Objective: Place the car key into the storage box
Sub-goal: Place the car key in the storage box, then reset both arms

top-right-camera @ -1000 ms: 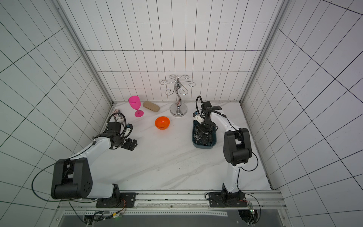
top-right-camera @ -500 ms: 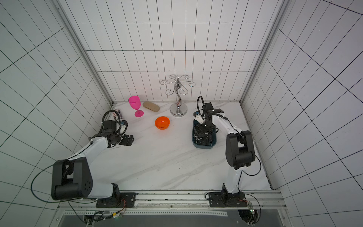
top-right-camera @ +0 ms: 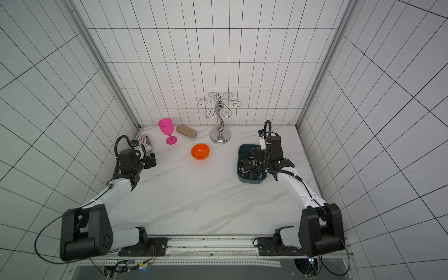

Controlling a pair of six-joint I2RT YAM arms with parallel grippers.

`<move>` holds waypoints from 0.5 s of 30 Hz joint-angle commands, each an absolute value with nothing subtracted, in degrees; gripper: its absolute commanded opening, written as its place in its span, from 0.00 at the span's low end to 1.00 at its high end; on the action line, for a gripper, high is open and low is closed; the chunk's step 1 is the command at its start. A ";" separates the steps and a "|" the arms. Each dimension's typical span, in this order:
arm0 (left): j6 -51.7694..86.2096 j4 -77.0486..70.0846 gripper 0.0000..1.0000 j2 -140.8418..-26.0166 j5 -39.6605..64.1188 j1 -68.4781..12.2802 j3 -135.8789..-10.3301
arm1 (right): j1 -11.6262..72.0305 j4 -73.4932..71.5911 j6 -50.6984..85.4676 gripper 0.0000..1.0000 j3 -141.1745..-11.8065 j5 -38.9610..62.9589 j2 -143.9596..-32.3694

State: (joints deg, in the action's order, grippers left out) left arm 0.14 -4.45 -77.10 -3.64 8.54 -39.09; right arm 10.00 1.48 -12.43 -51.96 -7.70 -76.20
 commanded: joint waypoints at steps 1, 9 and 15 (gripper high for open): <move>7.39 -10.31 0.98 -78.60 -7.83 7.63 -39.40 | 9.23 -3.43 -11.52 0.99 -48.17 -8.71 -73.38; 11.05 -41.65 0.98 -80.26 -6.85 6.27 -22.28 | 4.48 -18.60 -4.51 0.99 -36.52 -10.25 -70.07; 3.08 -71.48 0.98 -93.33 -12.97 -1.39 -14.54 | 3.16 -31.51 -2.74 0.99 -32.86 -15.89 -79.03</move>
